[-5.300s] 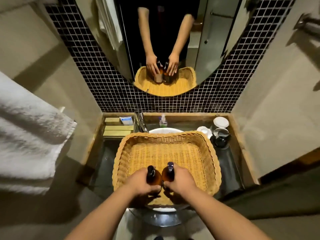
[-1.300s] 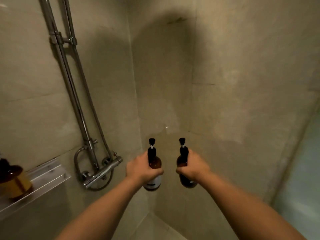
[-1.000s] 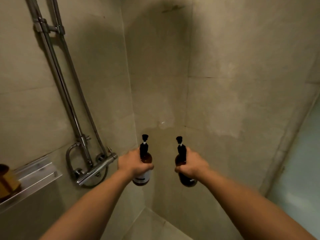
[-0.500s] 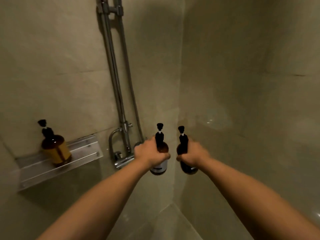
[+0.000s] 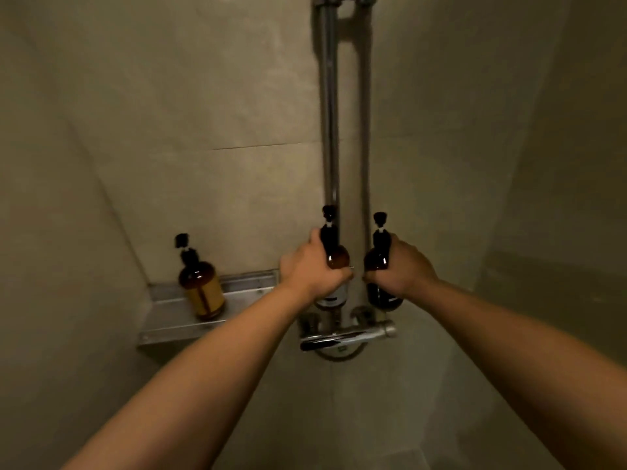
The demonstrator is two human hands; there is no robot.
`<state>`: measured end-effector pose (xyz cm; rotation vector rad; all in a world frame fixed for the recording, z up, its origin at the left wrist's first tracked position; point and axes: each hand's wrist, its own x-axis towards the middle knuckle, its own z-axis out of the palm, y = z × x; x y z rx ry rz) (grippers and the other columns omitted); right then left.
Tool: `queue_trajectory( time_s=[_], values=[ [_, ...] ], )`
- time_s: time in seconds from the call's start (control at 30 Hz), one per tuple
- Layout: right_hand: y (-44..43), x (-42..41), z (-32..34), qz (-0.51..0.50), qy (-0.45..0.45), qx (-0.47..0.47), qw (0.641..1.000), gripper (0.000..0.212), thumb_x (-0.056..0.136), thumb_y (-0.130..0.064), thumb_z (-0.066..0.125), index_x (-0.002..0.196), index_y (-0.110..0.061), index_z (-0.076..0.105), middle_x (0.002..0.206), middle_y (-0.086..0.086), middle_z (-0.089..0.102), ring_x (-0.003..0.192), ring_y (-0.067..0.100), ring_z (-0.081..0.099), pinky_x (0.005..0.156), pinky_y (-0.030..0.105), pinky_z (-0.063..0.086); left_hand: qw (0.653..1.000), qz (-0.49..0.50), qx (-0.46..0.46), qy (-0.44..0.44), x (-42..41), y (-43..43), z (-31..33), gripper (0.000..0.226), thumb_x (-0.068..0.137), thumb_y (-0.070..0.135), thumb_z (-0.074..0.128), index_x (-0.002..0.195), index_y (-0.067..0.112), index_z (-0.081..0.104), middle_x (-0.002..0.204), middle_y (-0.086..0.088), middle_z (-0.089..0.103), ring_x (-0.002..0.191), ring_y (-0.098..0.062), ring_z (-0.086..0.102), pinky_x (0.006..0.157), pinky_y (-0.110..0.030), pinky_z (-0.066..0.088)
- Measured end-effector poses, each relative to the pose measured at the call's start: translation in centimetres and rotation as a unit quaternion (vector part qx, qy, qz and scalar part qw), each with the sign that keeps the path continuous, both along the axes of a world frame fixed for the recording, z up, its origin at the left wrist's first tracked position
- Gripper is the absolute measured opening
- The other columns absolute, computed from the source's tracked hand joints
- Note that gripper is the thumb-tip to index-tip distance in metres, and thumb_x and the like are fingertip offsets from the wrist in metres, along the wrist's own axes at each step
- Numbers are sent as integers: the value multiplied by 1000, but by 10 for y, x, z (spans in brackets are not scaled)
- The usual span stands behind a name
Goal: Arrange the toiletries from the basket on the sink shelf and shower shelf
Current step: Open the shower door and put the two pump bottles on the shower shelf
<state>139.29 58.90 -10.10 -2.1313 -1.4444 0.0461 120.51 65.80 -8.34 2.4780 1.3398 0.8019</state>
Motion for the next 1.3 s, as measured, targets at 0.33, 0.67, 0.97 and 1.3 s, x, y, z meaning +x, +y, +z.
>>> queue_trajectory(
  time_s=[0.33, 0.67, 0.97, 1.3],
  values=[
    [89, -76, 7, 130, 52, 17, 990, 94, 55, -60, 77, 136, -31, 40, 119, 2, 62, 102, 27, 63, 80, 37, 54, 987, 157, 3, 19, -99, 60, 11, 86, 67, 65, 72, 131, 21, 33, 117, -6, 62, 102, -31, 61, 82, -43, 53],
    [129, -135, 18, 156, 38, 5, 987, 91, 53, -61, 77, 131, -27, 43, 110, 1, 62, 94, 23, 61, 79, 39, 57, 987, 159, 0, 1, -126, 92, 11, 84, 64, 65, 70, 128, 24, 34, 114, -4, 64, 98, -30, 64, 69, -35, 48],
    [146, -139, -2, 177, 55, 7, 983, 74, 59, -57, 74, 121, -26, 48, 101, 1, 63, 86, 21, 61, 68, 33, 51, 991, 133, -30, -9, -126, 96, -4, 79, 64, 62, 73, 122, 21, 38, 112, -5, 63, 97, -31, 63, 76, -41, 54],
    [154, -140, -35, 213, 71, -4, 974, 69, 58, -52, 78, 116, -29, 50, 100, -4, 62, 87, 18, 61, 71, 33, 52, 992, 98, -74, -37, -134, 107, -32, 74, 56, 53, 84, 112, 23, 47, 97, 3, 61, 87, -20, 63, 72, -38, 57]
  ],
)
